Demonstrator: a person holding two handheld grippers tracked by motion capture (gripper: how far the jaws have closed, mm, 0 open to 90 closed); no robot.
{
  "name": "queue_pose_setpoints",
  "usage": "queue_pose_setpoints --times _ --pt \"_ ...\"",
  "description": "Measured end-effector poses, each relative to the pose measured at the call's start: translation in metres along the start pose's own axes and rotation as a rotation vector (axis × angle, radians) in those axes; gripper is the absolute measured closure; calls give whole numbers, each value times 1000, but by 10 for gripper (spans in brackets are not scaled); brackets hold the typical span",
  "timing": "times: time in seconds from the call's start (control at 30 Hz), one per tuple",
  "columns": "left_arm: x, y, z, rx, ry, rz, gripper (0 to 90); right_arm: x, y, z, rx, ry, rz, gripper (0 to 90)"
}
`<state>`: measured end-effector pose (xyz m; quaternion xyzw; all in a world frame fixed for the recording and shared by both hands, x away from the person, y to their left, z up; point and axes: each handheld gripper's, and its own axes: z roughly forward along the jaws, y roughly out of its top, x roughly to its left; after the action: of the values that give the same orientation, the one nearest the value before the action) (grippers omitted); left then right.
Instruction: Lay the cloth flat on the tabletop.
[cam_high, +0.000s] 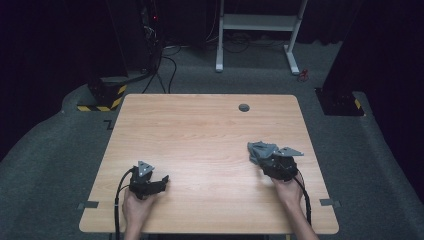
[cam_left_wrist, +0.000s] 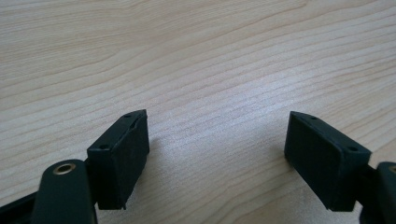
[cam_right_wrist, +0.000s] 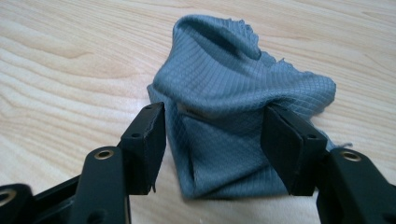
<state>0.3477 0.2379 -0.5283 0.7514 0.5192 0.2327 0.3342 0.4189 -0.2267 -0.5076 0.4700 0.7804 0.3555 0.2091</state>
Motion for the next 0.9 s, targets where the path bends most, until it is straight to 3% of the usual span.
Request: queue_pose_setpoints --times 0.3,0.43,0.53,0.6,0.9 --pt "0 0 0 -1 -5 -7 224 5 9 22 57 12 -17 385" --pt "0 0 0 -1 -2 0 224 4 9 25 57 -13 -10 532" --pt "0 0 0 -1 -3 0 224 0 9 23 59 8 7 698" --pt "0 0 0 -1 -3 0 224 -2 10 22 60 21 14 761" --pt "0 0 0 -1 -5 0 224 6 11 19 61 49 -27 817"
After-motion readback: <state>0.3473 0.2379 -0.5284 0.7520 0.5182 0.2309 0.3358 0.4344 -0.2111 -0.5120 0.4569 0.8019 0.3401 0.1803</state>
